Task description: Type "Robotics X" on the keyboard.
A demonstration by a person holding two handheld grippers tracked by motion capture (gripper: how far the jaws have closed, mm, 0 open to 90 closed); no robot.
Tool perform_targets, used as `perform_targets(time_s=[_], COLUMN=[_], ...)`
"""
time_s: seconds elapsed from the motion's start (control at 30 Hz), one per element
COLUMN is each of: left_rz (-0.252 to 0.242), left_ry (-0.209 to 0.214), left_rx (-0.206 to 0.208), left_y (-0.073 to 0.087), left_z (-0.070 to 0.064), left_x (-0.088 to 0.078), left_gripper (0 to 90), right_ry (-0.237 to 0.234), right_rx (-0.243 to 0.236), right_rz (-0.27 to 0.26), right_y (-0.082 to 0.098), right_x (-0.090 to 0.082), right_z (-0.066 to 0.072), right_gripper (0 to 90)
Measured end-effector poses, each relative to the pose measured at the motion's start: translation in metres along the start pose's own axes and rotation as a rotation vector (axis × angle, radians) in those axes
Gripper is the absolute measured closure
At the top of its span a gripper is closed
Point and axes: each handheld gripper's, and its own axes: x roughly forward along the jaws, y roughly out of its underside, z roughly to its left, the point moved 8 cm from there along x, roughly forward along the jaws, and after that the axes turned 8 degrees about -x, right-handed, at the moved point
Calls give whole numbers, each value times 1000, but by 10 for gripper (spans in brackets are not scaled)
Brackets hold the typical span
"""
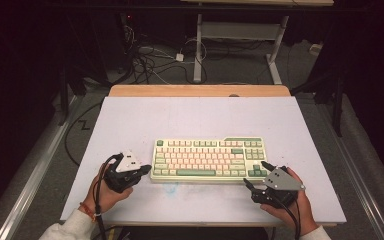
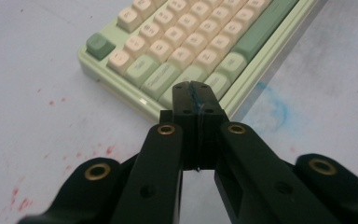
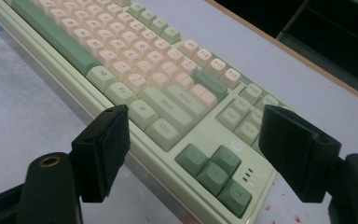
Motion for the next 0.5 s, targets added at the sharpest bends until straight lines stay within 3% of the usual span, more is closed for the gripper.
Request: perform_targets(time_s=[0.27, 0.5], left_rz=[14, 26], left_ry=[39, 63], left_rx=[53, 90], left_y=[-24, -39], left_z=[-16, -27], left_x=[22, 36], left_gripper=[874, 874], right_ry=[2, -10], right_rx=[-8, -10], right_rz=[27, 20], right_y=[3, 2], right_x=[3, 4], right_z=[0, 2], right_gripper=[255, 254])
